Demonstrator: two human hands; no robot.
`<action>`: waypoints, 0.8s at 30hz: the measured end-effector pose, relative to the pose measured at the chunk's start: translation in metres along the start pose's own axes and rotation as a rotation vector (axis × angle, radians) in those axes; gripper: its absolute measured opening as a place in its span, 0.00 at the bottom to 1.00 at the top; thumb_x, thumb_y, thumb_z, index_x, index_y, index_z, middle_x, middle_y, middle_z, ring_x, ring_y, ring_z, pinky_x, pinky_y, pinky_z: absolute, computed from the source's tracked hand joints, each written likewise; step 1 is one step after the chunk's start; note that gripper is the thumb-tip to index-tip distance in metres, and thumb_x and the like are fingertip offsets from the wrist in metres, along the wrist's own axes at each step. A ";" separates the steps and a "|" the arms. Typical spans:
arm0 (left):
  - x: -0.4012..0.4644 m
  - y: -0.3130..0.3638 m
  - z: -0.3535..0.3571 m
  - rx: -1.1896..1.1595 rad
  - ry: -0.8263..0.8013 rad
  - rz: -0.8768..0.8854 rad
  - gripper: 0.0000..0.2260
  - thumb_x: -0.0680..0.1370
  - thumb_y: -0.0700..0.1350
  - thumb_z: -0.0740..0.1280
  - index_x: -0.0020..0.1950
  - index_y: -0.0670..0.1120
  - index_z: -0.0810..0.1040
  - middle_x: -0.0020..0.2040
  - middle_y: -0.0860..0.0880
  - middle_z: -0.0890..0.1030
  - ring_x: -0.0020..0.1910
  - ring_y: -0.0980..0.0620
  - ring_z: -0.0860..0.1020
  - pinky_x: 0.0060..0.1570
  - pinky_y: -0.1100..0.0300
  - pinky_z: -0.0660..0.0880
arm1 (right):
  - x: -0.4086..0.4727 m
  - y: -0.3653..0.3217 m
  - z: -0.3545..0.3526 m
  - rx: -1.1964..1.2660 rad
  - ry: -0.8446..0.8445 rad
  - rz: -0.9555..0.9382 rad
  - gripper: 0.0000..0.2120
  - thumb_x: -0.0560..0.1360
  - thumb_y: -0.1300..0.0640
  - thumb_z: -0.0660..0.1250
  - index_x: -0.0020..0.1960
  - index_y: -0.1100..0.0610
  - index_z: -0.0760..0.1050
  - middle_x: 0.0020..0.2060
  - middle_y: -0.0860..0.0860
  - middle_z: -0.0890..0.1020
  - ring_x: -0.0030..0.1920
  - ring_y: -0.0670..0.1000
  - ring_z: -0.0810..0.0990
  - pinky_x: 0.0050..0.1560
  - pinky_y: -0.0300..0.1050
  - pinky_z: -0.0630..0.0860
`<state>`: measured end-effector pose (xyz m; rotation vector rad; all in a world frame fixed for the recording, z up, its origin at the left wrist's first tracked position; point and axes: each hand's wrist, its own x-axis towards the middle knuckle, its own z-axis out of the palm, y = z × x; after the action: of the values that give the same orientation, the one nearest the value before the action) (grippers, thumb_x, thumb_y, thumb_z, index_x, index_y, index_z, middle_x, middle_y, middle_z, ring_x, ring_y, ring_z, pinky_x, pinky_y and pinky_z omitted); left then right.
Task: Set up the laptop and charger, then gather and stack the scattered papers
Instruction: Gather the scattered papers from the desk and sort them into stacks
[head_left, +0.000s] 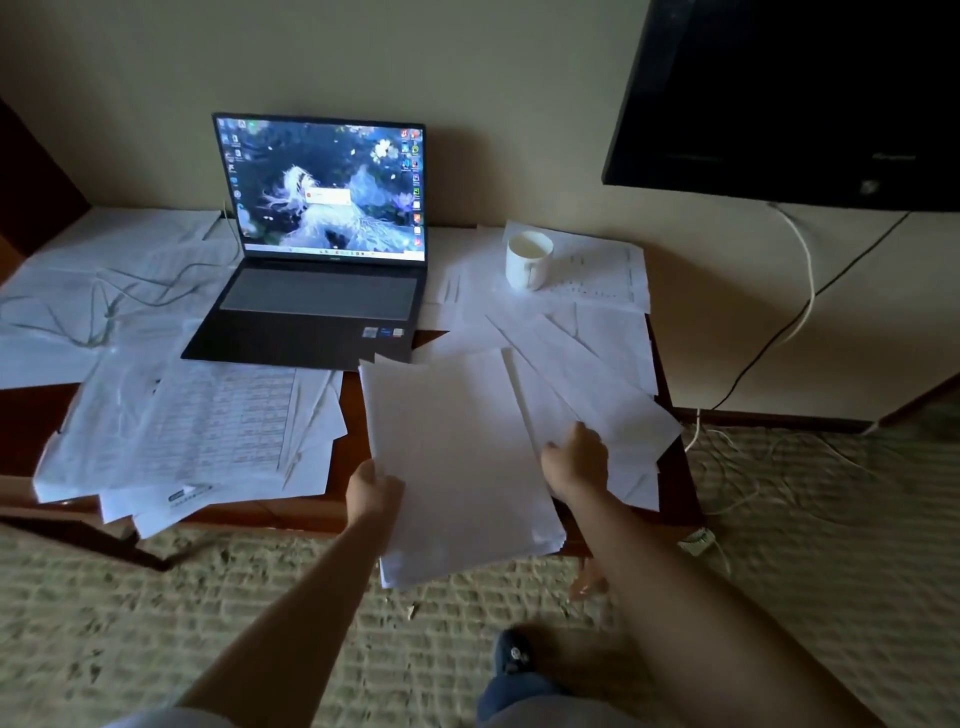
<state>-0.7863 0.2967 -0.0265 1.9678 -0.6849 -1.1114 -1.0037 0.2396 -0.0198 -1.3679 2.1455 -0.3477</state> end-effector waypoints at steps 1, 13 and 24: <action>-0.004 -0.001 0.001 -0.021 0.003 -0.009 0.13 0.67 0.38 0.61 0.51 0.42 0.74 0.44 0.42 0.78 0.43 0.42 0.76 0.43 0.53 0.75 | 0.010 0.001 -0.003 -0.005 0.003 0.008 0.23 0.78 0.55 0.60 0.70 0.61 0.63 0.67 0.60 0.69 0.67 0.60 0.68 0.62 0.54 0.70; 0.012 0.015 -0.001 -0.057 0.095 0.023 0.10 0.69 0.32 0.61 0.46 0.43 0.74 0.39 0.46 0.77 0.39 0.47 0.73 0.36 0.58 0.70 | 0.047 -0.009 0.005 -0.036 0.064 -0.047 0.14 0.81 0.55 0.58 0.59 0.63 0.73 0.58 0.60 0.78 0.58 0.61 0.77 0.51 0.49 0.72; 0.008 0.014 -0.010 0.030 -0.053 -0.113 0.13 0.71 0.31 0.60 0.53 0.41 0.70 0.44 0.42 0.76 0.47 0.39 0.75 0.52 0.44 0.76 | 0.013 -0.017 -0.048 0.761 0.448 0.145 0.14 0.78 0.62 0.57 0.62 0.65 0.71 0.58 0.63 0.78 0.54 0.63 0.79 0.51 0.51 0.75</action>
<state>-0.7755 0.2864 -0.0154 2.0298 -0.6277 -1.2308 -1.0228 0.2165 0.0231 -0.7309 2.0704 -1.3486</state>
